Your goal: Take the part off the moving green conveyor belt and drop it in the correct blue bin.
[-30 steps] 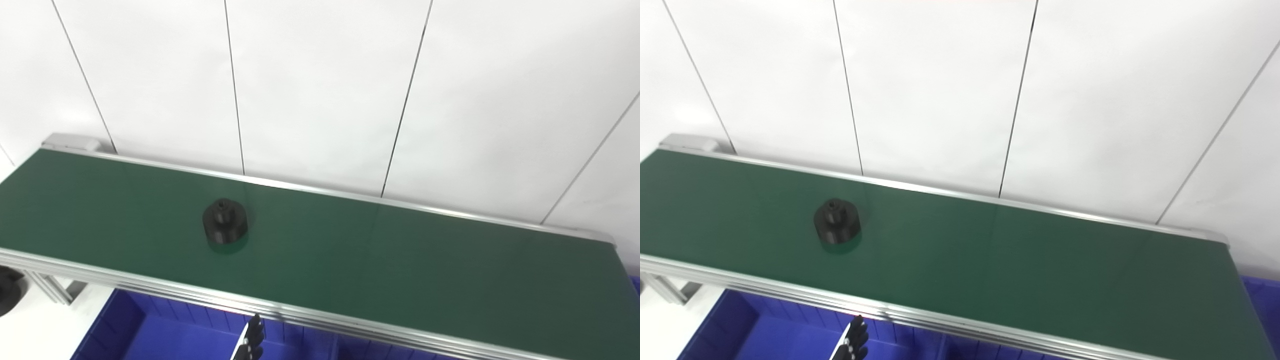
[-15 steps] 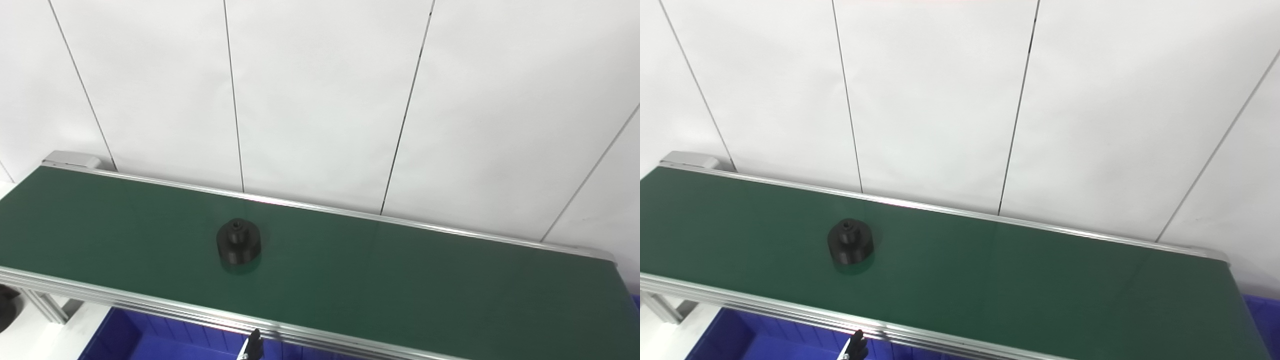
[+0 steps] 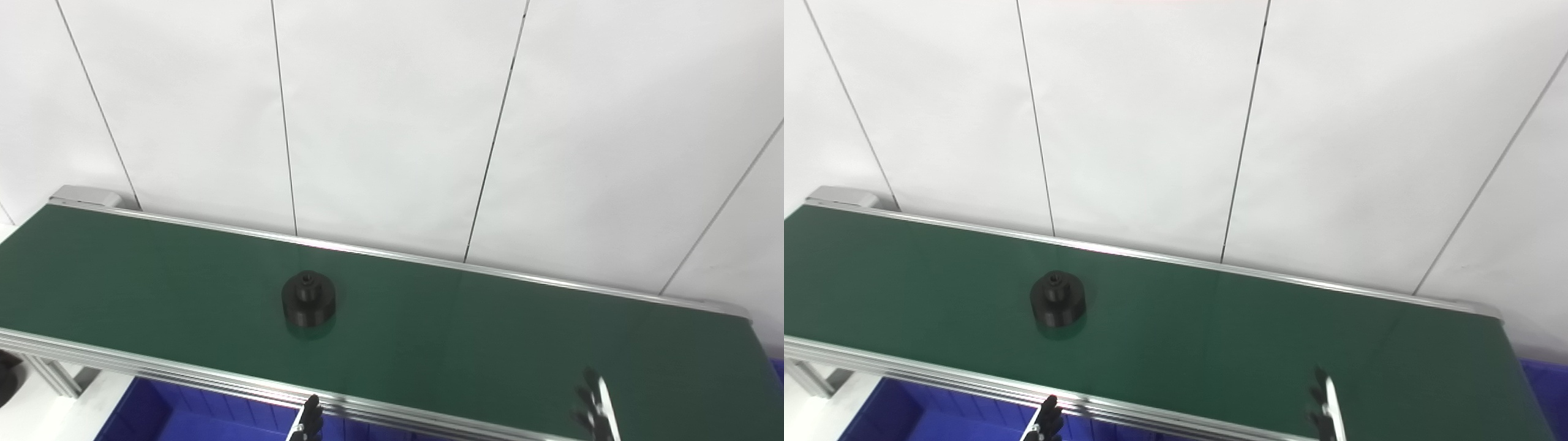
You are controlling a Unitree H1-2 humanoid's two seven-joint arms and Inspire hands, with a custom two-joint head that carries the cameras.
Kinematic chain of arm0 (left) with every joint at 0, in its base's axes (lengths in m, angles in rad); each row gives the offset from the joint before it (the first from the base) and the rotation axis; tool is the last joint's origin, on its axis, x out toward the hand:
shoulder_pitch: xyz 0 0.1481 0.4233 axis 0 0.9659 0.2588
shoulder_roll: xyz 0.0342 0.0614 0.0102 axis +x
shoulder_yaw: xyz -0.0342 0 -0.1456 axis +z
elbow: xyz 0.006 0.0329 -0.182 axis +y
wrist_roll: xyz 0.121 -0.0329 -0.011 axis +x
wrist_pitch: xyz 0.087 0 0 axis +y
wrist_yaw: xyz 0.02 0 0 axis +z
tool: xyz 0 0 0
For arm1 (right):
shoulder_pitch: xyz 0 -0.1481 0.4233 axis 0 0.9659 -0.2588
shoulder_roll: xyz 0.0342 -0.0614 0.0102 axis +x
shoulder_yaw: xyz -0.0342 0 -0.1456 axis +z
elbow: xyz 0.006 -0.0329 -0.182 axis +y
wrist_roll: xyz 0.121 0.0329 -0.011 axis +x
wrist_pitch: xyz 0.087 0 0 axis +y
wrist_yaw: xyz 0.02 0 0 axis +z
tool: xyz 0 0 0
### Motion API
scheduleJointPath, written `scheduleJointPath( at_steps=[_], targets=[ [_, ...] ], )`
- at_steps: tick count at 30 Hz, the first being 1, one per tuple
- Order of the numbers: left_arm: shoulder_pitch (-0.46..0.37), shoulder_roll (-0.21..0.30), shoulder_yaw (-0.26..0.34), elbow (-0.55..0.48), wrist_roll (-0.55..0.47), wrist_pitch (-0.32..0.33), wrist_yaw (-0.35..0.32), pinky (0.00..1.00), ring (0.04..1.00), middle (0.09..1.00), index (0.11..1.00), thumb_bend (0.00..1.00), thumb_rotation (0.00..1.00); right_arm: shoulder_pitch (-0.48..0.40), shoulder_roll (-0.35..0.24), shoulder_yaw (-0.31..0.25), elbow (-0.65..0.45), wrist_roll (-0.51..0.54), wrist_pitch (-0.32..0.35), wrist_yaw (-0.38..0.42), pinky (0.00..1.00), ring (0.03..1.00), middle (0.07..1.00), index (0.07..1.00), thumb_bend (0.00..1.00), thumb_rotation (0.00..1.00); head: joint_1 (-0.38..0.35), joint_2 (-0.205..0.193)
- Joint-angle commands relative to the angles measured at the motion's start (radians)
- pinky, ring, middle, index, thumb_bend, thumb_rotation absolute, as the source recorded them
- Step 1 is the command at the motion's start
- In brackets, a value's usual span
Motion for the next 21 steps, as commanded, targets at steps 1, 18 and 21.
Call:
scheduleJointPath(
  at_steps=[1,18,21],
  targets=[
    [-0.016,-0.007,-0.004,-0.031,-0.015,-0.011,-0.009,1.0,1.0,1.0,1.0,0.63,0.77,-0.08,-0.021,-0.006,-0.049,-0.037,0.066,0.042,0.92,0.955,0.978,1.0,0.99,0.59,0.001,-0.001],
    [-0.038,-0.031,-0.022,-0.003,-0.006,-0.012,-0.003,1.0,0.999,0.935,1.0,0.64,0.77,-0.656,-0.149,0.15,0.259,-0.296,0.348,0.288,0.78,0.892,0.905,0.917,1.0,0.53,0.034,-0.007],
    [-0.036,-0.034,-0.024,0.002,0.001,-0.016,-0.004,1.0,0.998,0.93,1.0,0.65,0.78,-0.735,-0.139,0.182,0.351,-0.304,0.35,0.284,0.79,0.888,0.901,0.908,1.0,0.5,0.041,-0.007]
  ],
)
